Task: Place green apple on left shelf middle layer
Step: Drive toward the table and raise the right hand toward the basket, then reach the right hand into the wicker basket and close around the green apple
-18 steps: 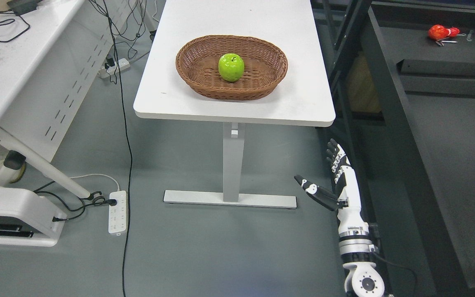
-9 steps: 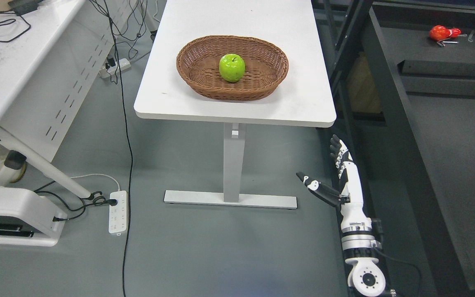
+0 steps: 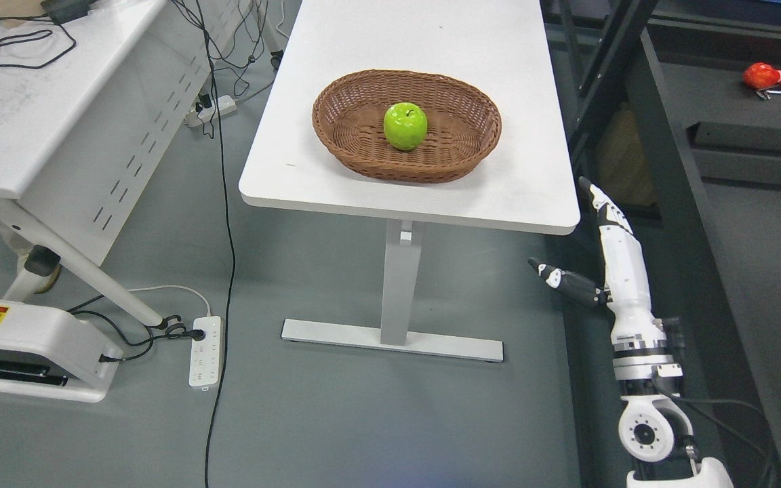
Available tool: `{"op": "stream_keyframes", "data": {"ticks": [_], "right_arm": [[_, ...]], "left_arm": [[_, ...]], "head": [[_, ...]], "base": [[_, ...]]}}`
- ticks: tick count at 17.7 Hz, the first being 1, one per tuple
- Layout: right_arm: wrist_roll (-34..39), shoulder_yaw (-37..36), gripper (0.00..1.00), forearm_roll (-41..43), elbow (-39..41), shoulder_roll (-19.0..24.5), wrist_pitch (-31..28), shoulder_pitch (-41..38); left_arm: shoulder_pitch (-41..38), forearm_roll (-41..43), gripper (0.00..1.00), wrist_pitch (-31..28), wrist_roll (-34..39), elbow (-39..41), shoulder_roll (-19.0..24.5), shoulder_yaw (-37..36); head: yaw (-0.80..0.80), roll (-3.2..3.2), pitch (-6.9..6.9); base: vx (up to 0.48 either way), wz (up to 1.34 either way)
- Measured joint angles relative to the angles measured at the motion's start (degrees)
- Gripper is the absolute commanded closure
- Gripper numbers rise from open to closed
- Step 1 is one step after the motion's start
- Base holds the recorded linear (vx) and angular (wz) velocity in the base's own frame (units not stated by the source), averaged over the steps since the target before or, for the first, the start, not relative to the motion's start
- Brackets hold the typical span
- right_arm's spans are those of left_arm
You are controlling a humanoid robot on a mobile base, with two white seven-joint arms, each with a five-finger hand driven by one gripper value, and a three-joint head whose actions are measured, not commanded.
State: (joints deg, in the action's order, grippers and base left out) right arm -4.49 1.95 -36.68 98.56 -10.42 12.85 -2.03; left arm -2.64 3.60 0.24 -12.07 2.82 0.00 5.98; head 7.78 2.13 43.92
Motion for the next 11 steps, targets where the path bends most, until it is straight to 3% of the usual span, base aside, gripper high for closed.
{"op": "stream_keyframes", "data": {"ticks": [11], "right_arm": [[10.6,3.9,0.0,-2.8,-0.5,-5.3,1.2,7.8]], "left_arm": [[0.0,0.0,0.0,0.0,0.0,0.0,0.0,0.0]], "head": [[0.0,0.0,0.0]], "base": [[0.175,0.22]]}}
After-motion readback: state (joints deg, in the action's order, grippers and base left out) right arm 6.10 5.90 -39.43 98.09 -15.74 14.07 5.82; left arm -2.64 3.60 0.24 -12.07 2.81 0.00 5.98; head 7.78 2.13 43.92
